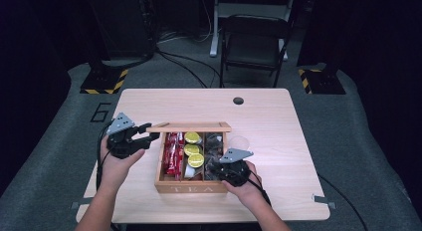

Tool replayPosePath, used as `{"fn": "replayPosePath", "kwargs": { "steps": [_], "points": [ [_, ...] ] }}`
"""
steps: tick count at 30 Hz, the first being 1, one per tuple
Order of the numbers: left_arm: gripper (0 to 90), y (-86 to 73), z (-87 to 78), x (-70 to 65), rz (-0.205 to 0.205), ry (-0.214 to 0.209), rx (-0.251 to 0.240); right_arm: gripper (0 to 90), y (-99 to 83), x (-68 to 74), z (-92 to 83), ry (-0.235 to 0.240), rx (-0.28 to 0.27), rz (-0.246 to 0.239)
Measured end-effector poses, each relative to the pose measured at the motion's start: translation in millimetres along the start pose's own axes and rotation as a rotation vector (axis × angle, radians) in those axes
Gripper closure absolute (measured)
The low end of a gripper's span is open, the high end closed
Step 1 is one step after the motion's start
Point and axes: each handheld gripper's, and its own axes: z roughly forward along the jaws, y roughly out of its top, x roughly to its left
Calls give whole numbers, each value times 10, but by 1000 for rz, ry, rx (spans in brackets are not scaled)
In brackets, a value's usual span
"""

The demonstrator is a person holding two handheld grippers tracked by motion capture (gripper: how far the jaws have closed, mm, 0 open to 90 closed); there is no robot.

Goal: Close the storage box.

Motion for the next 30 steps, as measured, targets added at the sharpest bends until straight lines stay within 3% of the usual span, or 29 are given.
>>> {"fn": "replayPosePath", "kwargs": {
  "steps": [3, 8, 17, 30],
  "points": [
    [548, -1, 0, -1, 0, 0, 0, 821, 10, -15, -32, -7, -17, -16],
    [547, -1, -1, -1, 0, -1, 1, 821, 32, -30, -111, -9, -39, 10],
    [548, -1, -1, -2, 0, 0, 1, 821, 68, -79, -240, -22, -64, 7],
    [548, -11, -7, -9, 3, 1, 5, 821, 71, -270, -436, -91, -107, 47]
  ]
}}
